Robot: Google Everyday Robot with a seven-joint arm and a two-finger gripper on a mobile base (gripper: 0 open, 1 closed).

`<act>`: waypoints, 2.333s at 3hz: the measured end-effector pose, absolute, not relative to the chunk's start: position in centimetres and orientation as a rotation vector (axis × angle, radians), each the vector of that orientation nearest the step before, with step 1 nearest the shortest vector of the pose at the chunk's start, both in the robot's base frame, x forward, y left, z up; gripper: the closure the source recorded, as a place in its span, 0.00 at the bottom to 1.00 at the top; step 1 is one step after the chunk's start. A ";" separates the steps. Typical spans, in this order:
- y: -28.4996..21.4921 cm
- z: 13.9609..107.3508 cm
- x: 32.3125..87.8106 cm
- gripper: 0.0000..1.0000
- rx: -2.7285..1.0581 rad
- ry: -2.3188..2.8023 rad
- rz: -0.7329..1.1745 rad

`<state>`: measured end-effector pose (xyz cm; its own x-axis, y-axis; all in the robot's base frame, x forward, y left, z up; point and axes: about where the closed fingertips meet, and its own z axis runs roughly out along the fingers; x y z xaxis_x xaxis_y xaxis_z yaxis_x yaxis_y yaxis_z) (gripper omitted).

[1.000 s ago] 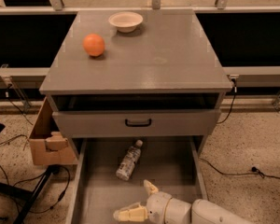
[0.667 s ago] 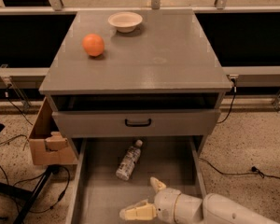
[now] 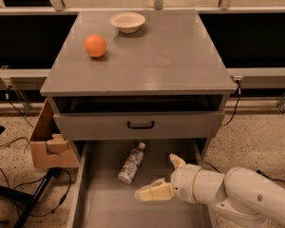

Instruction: Place blue plastic bottle into middle drawer

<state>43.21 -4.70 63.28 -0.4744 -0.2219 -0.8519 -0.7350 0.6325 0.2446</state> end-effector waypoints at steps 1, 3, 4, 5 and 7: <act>-5.3 65.9 43.5 0.00 -0.794 2.006 0.679; -6.3 67.3 44.6 0.00 -0.897 2.009 0.616; -8.5 71.0 45.5 0.00 -1.058 2.026 0.493; -11.5 75.6 46.0 0.00 -1.209 2.063 0.358; -16.2 82.3 48.1 0.00 -1.353 2.253 0.180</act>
Offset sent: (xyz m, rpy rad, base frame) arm 0.0092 -0.0077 0.0219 -0.0907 -0.0478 0.0161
